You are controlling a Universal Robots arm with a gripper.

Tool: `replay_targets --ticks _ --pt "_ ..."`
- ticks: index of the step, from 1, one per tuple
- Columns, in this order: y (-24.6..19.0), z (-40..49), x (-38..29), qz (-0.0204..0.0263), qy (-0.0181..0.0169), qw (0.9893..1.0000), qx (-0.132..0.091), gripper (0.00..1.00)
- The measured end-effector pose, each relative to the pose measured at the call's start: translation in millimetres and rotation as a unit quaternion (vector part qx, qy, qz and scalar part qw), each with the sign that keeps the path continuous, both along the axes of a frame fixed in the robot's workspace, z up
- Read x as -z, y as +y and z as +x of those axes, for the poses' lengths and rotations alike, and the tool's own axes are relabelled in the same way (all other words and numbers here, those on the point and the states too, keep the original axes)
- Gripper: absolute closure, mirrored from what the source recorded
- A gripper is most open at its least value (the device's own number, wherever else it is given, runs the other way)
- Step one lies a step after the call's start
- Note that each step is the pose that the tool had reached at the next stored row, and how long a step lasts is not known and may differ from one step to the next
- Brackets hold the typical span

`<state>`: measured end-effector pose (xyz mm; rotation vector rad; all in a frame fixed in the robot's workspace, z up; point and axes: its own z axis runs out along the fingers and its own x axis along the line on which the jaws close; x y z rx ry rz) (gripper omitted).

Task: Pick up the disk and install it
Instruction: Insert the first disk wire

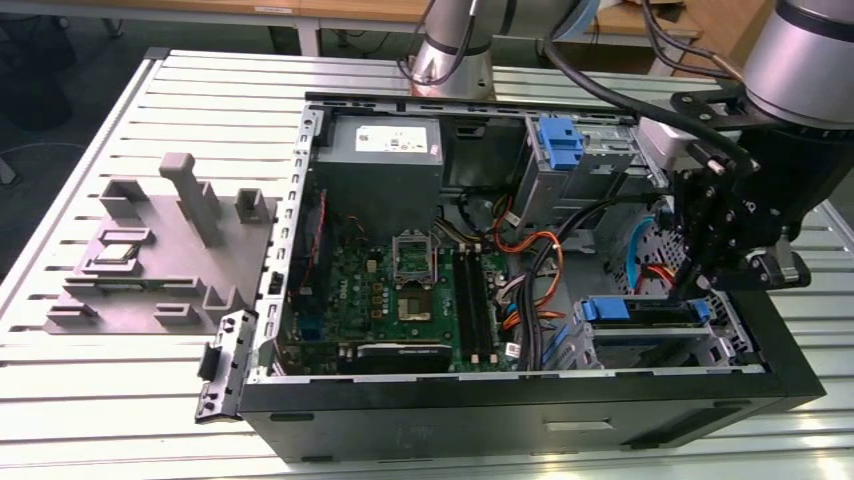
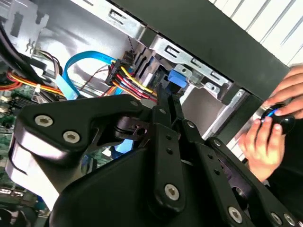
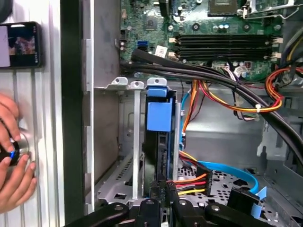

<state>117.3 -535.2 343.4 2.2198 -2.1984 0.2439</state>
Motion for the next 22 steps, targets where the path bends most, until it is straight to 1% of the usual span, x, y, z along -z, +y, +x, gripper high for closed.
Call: replay_targets --ticks 3,4,7,9,15,22 --pt "-0.1 -0.1 0.6 0.0072 0.0005 1.0 0.007 0.83" --pt "-0.1 -0.1 1.0 0.0083 0.0007 0.9999 0.01 0.83" --pt "-1.7 -0.1 1.9 0.0088 0.0021 0.9998 0.019 0.83" --pt "-1.9 -0.1 2.6 0.0087 0.0028 0.9997 0.023 0.83" --pt "-1.9 -0.1 6.6 0.0089 0.0027 0.9988 0.048 0.83" --pt "-2.0 0.0 10.1 0.0115 0.0036 0.9986 0.051 0.83"
